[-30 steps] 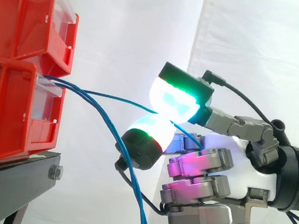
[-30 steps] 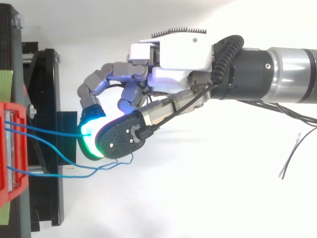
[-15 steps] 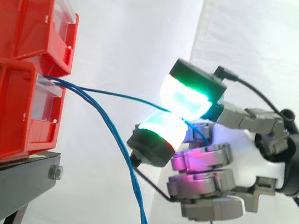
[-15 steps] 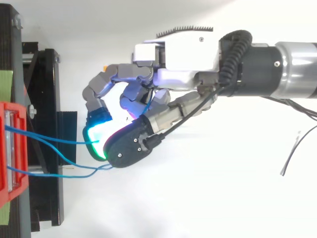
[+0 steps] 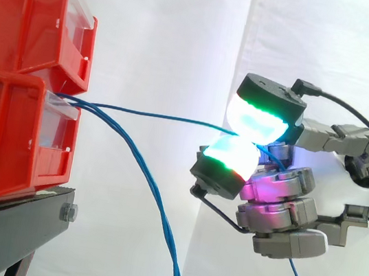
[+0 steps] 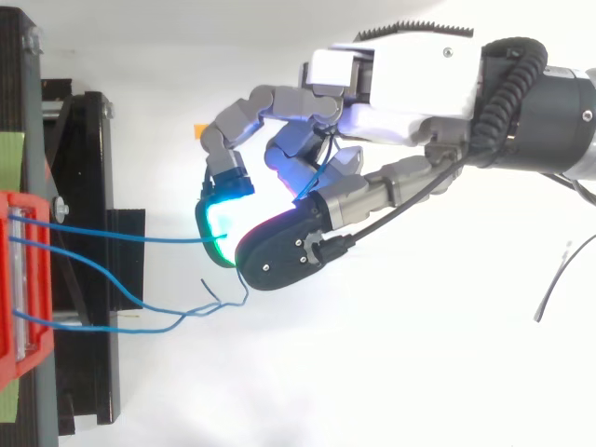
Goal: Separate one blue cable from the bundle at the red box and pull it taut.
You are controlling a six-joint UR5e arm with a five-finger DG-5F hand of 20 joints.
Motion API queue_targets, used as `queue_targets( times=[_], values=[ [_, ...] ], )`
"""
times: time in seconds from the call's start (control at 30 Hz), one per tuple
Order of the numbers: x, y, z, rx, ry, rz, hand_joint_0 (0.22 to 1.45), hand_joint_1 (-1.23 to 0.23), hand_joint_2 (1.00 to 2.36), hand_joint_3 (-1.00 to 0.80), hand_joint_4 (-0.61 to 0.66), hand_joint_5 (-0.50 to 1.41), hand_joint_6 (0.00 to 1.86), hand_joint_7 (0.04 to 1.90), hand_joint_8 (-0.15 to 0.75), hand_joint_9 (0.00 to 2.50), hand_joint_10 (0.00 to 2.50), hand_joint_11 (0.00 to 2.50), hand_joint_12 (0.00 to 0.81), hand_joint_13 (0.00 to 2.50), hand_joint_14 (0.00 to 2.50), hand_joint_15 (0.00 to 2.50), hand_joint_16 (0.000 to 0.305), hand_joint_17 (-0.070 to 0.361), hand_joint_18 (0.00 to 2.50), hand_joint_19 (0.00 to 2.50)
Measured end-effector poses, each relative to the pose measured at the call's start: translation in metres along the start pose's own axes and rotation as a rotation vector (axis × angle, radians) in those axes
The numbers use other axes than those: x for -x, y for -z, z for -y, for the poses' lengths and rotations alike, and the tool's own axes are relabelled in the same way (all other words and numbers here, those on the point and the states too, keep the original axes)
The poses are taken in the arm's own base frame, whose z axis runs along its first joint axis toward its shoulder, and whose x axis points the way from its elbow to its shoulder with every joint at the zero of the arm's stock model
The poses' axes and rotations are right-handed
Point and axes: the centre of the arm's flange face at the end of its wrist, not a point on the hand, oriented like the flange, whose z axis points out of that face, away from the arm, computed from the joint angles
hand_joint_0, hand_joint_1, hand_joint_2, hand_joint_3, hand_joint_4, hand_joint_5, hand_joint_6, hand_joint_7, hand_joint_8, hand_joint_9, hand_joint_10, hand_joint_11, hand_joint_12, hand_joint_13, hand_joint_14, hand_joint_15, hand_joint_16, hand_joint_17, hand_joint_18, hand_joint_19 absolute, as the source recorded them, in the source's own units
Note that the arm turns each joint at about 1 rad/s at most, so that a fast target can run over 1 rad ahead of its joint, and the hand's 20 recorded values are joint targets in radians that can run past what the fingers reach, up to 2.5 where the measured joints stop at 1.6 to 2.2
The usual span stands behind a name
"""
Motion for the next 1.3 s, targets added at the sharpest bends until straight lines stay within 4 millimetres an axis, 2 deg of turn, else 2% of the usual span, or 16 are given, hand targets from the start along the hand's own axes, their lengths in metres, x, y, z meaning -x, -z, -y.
queue_targets(
  times=[0.07,0.37,1.3],
  values=[
    [-0.0003,-0.0011,-0.0015,0.013,0.0,0.003,0.64,-0.79,1.03,-0.01,-0.01,-0.13,0.91,1.35,0.324,0.82,2.5,1.66,0.377,0.58,2.5,1.47,0.034,0.076,1.16,1.73],
    [-0.0007,-0.0032,-0.0035,0.034,0.004,0.008,0.66,-0.8,1.03,0.01,-0.07,-0.14,0.92,1.41,0.315,0.79,2.5,1.62,0.375,0.58,2.5,1.44,0.034,0.077,1.15,1.71],
    [-0.0005,-0.0024,-0.0032,0.027,0.006,0.008,0.66,-0.78,1.03,0.0,-0.06,-0.14,0.93,1.38,0.323,0.74,2.5,1.57,0.371,0.56,2.5,1.4,0.035,0.078,1.12,1.71]
  ],
)
